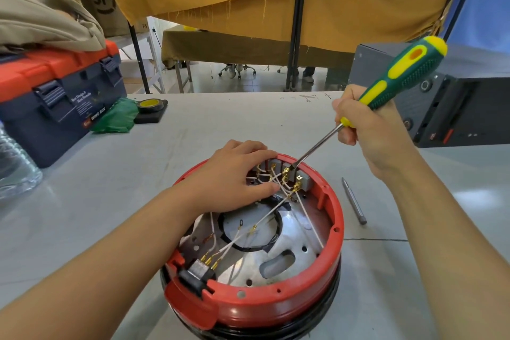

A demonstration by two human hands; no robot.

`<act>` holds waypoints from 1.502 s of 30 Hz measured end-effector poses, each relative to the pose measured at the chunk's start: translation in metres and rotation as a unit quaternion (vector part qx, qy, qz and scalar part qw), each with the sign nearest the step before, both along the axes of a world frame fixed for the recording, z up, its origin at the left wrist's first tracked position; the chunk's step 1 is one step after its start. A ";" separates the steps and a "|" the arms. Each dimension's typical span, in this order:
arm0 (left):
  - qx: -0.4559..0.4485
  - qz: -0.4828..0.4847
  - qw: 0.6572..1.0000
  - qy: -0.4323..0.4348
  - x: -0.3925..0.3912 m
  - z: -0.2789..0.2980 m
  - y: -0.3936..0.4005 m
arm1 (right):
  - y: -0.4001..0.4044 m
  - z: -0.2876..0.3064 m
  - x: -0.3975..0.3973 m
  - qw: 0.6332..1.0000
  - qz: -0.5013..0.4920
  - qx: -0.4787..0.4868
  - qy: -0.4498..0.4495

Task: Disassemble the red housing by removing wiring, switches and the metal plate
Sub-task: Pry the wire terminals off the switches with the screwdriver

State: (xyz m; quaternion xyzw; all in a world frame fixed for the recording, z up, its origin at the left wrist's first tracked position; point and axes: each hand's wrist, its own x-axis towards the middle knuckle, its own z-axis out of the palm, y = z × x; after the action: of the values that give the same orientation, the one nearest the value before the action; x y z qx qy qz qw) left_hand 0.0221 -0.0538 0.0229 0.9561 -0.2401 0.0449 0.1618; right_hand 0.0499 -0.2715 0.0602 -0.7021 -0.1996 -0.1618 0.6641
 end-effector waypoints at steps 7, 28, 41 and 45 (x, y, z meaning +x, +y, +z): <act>-0.009 0.000 1.000 0.003 0.000 -0.001 0.001 | 0.005 -0.018 -0.003 0.999 -0.007 0.035 0.011; -0.006 0.000 1.000 0.003 -0.001 -0.001 0.002 | -0.010 -0.007 -0.015 0.991 0.007 -0.117 -0.067; -0.003 0.002 1.000 0.005 -0.001 0.000 0.001 | -0.017 -0.020 -0.001 0.997 0.001 0.051 0.066; -0.008 0.002 1.000 0.003 -0.002 0.000 0.001 | -0.018 -0.026 0.005 0.990 -0.006 0.107 0.094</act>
State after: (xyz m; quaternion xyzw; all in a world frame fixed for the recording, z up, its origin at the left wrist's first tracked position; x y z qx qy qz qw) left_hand 0.0204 -0.0530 0.0229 0.9553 -0.2378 0.0446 0.1699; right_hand 0.0554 -0.2891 0.0337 -0.6400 -0.1132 -0.1196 0.7505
